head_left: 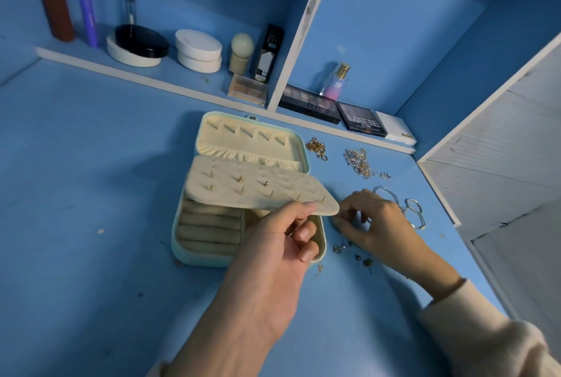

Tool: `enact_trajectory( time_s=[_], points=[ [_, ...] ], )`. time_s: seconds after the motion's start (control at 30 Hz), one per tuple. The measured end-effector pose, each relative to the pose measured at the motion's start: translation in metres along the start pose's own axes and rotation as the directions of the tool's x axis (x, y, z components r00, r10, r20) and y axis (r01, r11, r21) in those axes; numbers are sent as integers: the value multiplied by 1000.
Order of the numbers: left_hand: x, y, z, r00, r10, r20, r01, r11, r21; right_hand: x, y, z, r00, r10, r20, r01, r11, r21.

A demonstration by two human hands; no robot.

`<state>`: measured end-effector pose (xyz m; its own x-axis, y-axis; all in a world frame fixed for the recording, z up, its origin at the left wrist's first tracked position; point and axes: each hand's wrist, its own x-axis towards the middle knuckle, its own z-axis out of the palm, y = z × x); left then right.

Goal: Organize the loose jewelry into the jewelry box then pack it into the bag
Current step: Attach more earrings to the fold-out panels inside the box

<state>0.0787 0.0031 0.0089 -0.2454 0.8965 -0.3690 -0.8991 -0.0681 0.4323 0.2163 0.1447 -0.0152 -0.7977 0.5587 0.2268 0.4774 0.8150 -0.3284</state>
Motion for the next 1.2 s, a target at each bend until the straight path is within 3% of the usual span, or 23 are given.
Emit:
enact_trajectory(
  time_s=[0.27,0.57,0.73,1.2],
  points=[
    [2,-1,0,1000,2,-19,-2,1000,6,-9,1,-4,998,-29,-54,27,999,-28],
    [3,-2,0,999,-16,-34,16,1000,10,-13,0,-7,995,39,-87,-32,996,80],
    [3,-2,-1,1000,-16,-27,16,1000,11,-10,-1,-8,996,79,-31,-75,992,103],
    [3,-2,-1,1000,-7,-21,7,1000,8,-4,-1,-7,1000,-13,6,13,999,38]
  ],
)
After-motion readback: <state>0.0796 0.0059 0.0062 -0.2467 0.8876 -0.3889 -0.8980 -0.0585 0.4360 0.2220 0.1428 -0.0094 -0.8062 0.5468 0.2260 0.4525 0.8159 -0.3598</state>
